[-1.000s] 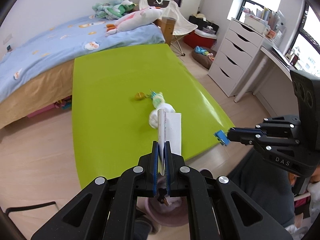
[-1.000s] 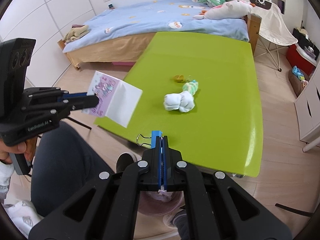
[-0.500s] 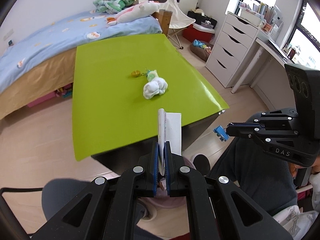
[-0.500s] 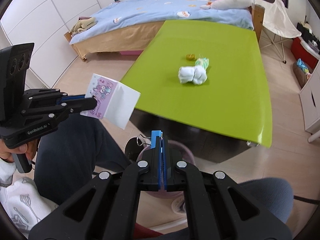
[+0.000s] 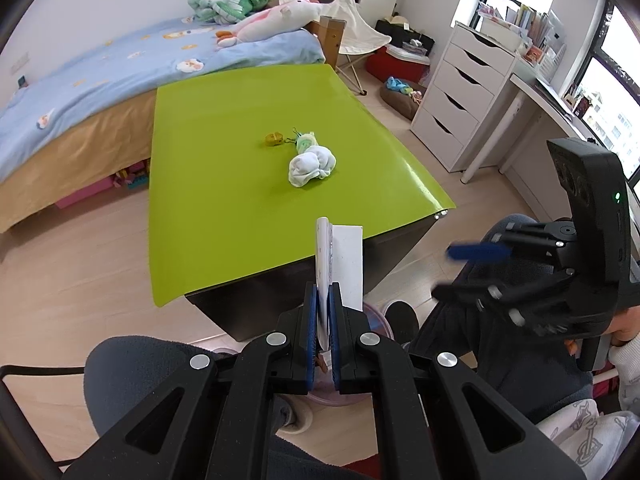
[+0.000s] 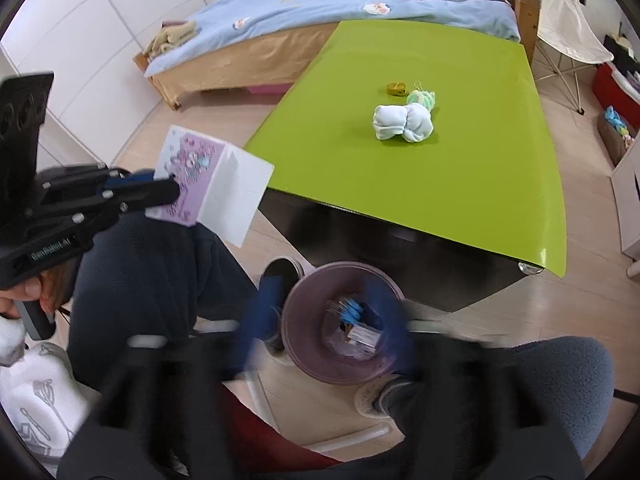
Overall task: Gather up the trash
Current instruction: 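Carry the clip and card over the wastebasket and open both grippers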
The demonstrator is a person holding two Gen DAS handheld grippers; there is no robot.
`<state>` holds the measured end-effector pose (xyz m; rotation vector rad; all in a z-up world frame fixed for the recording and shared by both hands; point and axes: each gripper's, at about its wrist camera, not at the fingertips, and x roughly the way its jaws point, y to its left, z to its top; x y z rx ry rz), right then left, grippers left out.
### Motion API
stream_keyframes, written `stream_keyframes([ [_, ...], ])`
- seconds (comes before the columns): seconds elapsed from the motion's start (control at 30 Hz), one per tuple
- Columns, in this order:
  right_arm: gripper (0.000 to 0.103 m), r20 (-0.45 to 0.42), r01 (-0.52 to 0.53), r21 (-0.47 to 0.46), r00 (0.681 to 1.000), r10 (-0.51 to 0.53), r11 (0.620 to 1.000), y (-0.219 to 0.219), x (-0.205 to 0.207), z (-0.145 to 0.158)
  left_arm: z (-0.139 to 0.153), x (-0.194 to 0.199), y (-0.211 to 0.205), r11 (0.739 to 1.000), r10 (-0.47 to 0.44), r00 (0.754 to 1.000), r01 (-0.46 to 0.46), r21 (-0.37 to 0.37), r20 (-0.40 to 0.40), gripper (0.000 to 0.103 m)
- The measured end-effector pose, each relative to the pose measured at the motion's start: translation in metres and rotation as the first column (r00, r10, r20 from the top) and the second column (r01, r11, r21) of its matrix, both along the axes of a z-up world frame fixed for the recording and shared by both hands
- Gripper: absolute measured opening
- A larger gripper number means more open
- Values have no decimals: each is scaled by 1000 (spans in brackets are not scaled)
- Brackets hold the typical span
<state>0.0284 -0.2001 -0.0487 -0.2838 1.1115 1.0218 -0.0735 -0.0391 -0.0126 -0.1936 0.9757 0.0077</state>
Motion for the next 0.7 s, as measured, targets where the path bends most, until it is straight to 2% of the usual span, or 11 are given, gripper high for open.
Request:
stream_keyframes([
  [0.07, 88, 7, 29, 9, 1000, -29, 1000, -3, 3, 3, -1, -1, -2, 1000, -10, 1000, 10, 0, -5, 5],
  [0.1, 90, 11, 40, 10, 999, -40, 999, -5, 4, 4, -2, 0, -3, 1000, -18, 1000, 18, 3, -7, 5],
  [0.33, 94, 58, 106, 15, 993, -107, 994, -19, 13, 15, -6, -2, -15, 997, -70, 997, 70, 11, -19, 6],
  [0.7, 95, 64, 153, 35, 986, -155, 988, -38, 19, 25, -9, 4, -32, 991, -136, 990, 136, 12, -47, 6],
])
